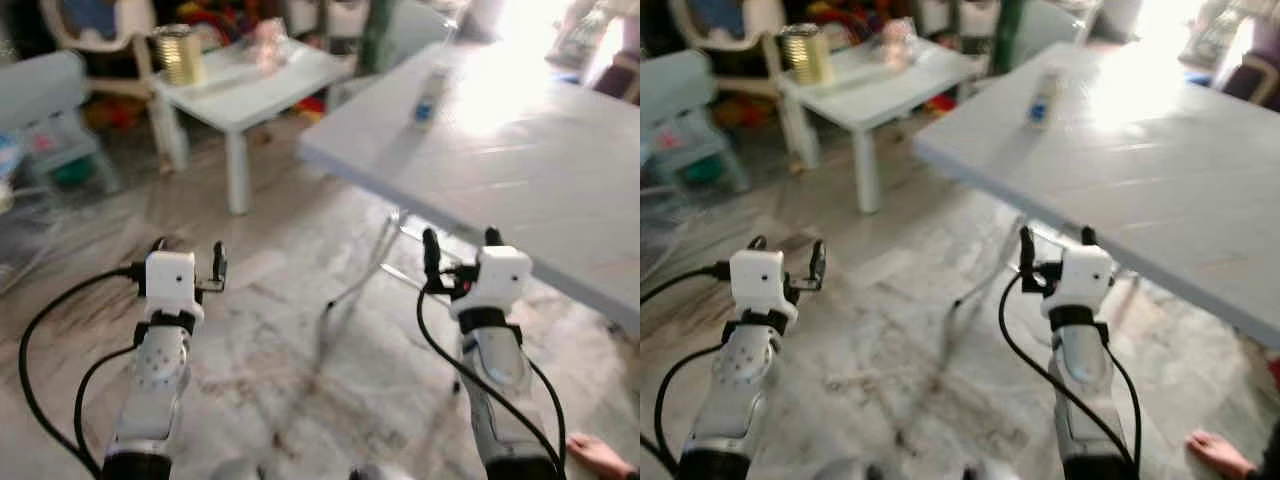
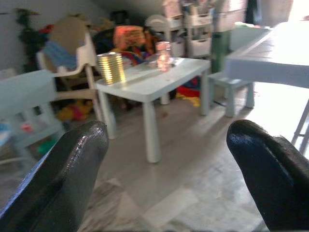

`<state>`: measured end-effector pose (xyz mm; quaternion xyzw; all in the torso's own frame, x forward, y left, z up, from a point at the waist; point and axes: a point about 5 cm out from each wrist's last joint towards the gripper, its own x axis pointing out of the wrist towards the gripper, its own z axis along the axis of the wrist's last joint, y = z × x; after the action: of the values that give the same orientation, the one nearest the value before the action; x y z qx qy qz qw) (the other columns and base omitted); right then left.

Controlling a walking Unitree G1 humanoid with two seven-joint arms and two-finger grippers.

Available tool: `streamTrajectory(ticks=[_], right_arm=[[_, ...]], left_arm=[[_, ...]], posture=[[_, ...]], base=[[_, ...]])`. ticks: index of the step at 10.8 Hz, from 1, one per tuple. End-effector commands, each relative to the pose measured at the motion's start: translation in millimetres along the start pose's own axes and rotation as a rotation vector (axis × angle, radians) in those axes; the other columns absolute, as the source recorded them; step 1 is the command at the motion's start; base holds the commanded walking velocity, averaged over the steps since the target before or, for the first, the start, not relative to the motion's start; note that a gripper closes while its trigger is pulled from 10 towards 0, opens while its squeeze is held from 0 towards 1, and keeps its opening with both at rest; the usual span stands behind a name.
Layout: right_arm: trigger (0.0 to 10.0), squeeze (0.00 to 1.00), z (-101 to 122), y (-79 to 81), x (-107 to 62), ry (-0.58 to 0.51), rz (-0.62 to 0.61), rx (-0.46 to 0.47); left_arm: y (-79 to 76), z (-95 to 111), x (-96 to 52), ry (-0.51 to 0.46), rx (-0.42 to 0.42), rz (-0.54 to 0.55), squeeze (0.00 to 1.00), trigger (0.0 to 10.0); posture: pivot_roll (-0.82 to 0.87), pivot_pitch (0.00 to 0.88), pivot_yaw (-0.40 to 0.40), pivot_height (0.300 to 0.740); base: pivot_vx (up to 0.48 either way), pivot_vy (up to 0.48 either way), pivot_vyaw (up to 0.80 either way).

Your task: Restocking fridge

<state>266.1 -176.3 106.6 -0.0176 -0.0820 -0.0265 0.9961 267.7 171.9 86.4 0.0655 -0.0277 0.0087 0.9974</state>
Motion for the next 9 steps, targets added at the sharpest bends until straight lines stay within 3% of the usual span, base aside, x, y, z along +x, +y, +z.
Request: streamTrajectory(ticks=[1,5,9], right_arm=[[10.0,0.00,1.4,-8.2,-3.0,0.003,-0.042,-0.007],[10.0,0.00,1.6,-9.5,-1.5,0.011,-0.040,-0.015],[10.0,0.00,6.3,-12.9,10.3,0.000,-0.040,-0.029]], left_arm=[[-5.0,0.5,-2.6,-0.008,0.003,-0.009,0.00,10.0],[-5.9,1.6,3.5,-0.006,-0.012,-0.004,0.00,10.0],[-16.7,12.2,17.9,-0.042,-0.042,-0.021,0.00,10.0]], posture=[[0.07,0.055,-0.038,0.740],[0.06,0.060,-0.046,0.740],[0.07,0.060,-0.050,0.740]], base=[[0.465,0.000,0.00],[0.465,0.000,0.00],[0.460,0.000,0.00]])
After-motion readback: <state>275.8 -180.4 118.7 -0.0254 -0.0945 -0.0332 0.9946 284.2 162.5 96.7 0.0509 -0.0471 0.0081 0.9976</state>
